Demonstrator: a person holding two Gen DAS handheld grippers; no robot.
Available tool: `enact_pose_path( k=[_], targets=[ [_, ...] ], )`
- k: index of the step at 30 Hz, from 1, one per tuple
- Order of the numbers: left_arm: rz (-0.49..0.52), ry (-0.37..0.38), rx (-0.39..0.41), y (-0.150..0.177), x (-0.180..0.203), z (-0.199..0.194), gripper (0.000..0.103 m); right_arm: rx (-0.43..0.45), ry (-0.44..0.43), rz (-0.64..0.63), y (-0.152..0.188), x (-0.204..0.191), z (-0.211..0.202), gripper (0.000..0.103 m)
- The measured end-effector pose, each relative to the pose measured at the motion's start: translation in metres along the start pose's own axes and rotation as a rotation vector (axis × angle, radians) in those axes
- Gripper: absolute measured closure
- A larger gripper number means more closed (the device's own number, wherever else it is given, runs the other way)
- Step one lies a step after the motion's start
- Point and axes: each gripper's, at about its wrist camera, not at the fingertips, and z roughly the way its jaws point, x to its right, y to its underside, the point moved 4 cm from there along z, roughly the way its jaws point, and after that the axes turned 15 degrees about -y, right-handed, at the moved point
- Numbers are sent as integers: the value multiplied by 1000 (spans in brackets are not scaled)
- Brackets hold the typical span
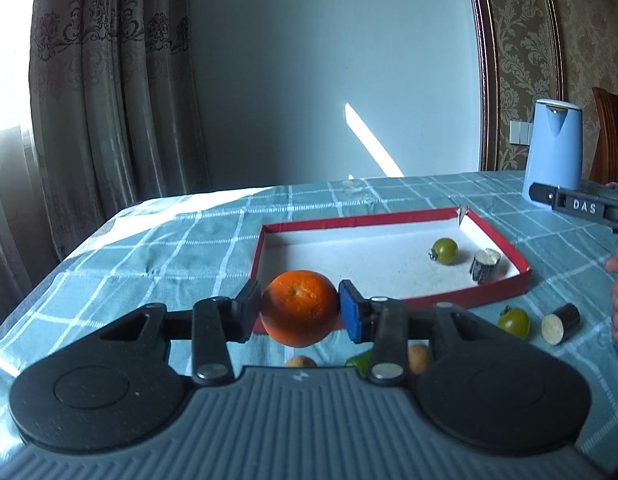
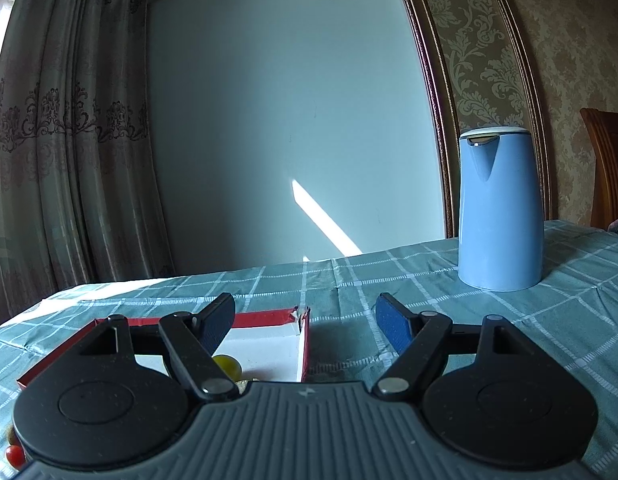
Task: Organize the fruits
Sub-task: 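Place the tangerine in the tray and open the left gripper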
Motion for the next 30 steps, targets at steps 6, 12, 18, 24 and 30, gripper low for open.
enact_pose_path(
  k=[6,12,18,24,30],
  targets=[
    [-30,25,-57,-32,20,51,64,-4,1,22,0,4,0,26],
    [-39,5,-185,-15,37,110,64,-16,-14,42,-1,6,2,26],
    [-15,-27,-223,8,40,127,62,-18,-28,50,-2,5,2,26],
    [-72,-47,-67,0,23,84,23,-38,-81,51,0,3,0,26],
    [-135,-81,24,22,-24,24,0,-135,-227,-1,16,-24,-12,26]
  ],
)
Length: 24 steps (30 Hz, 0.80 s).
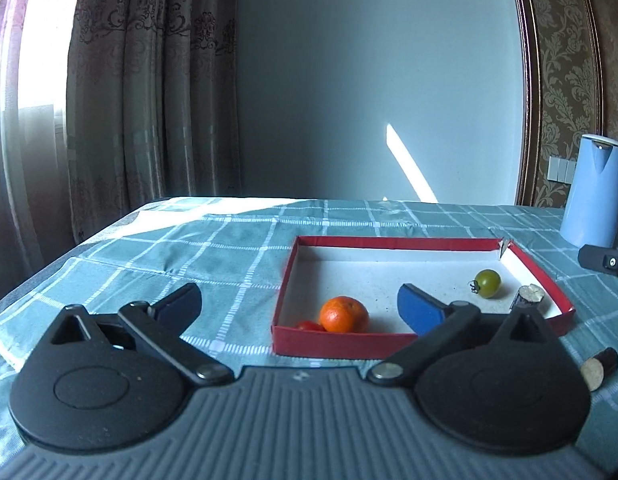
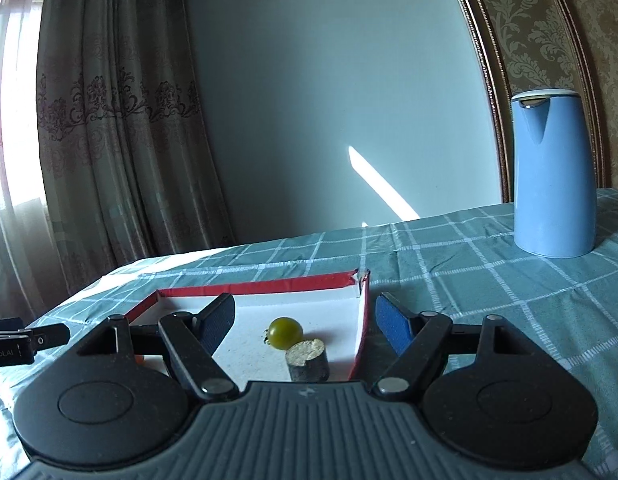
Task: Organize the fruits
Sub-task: 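Place the tangerine in the tray and open the left gripper, then grasp the second green tomato with the right gripper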
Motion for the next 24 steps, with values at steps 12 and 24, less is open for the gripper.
enact_pose_path(
  k=[12,24],
  targets=[
    [-188,-96,-152,35,-70,20,0,-216,0,-133,41,-35,17,26],
    [-269,-69,-188,38,-84,23,0,-344,0,-177,50,-40,37,49]
  ],
)
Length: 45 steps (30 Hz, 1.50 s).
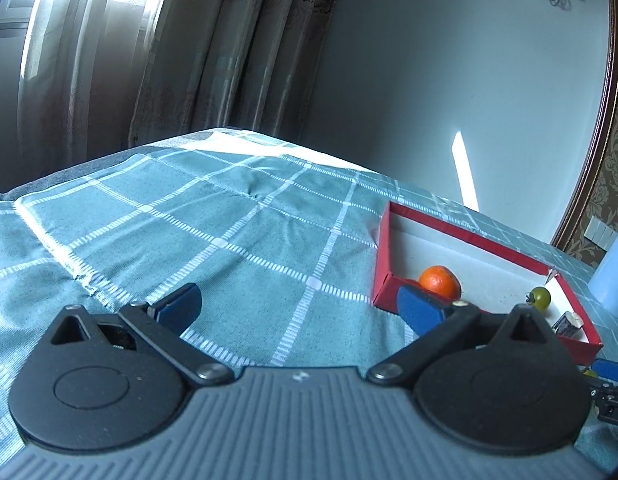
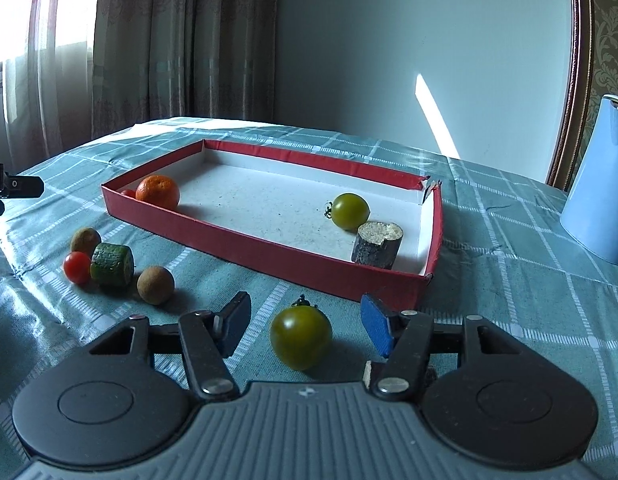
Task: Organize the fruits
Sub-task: 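Grasp the second green tomato with the right gripper, then place the green tomato in the tray and open the right gripper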
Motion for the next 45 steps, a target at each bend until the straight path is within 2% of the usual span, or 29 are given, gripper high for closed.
enact_pose_path(
  k=[4,5,8,11,16,21,31,35,38,43,45],
  targets=[
    [-5,4,-2,-1,0,0,0,-31,-3,-5,1,-1,5,58],
    [-6,5,-1,-1,0,0,0,-39,-5,-8,1,-1,7,69],
    [-9,4,-2,-1,0,0,0,-42,2,-22,1,-4,7,72],
    [-9,4,-2,-1,0,0,0,-12,-10,-13,-3,-5,1,72],
    [-6,4,0,-1,0,0,0,138,-15,-7,-45,-5,-15,72],
    [-5,4,-1,-1,0,0,0,148,22,-26,-70,3,9,72],
    [11,19,-9,-1,4,2,0,37,70,9,-55,26,56,72],
    [14,19,-12,-1,5,3,0,47,75,11,-53,26,55,71],
    [12,10,-14,0,4,3,0,75,74,27,-53,29,47,71],
    [29,12,-34,1,7,6,0,222,62,103,-52,43,2,71],
    [36,26,-39,0,9,6,0,259,74,120,-45,51,-11,62]
  ],
)
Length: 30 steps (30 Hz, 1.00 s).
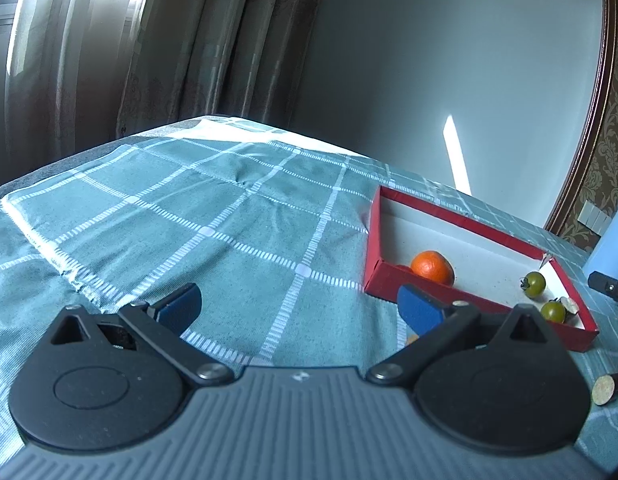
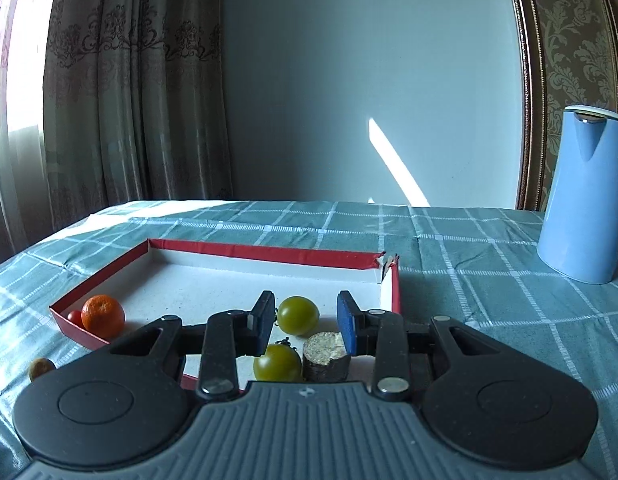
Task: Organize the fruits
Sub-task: 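Place the green tomato in the tray and open the right gripper, then grasp a brown round fruit with the left gripper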
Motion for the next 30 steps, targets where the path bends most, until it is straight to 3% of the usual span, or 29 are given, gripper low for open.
enact_pose_path(
  k=[6,9,19,27,30],
  targets=[
    [103,-38,18,-1,23,-2,2,3,34,98,14,31,-11,58],
    [127,-13,-33,0,32,4,9,12,20,114,14,33,-10,58],
    [144,-21,-192,0,60,21,9,29,-10,66,11,19,-13,58],
    [196,-54,-245,5,79,21,10,36,-18,60,10,18,-15,58],
    [192,-67,-278,7,81,24,19,38,-20,57,10,18,-15,58]
  ],
)
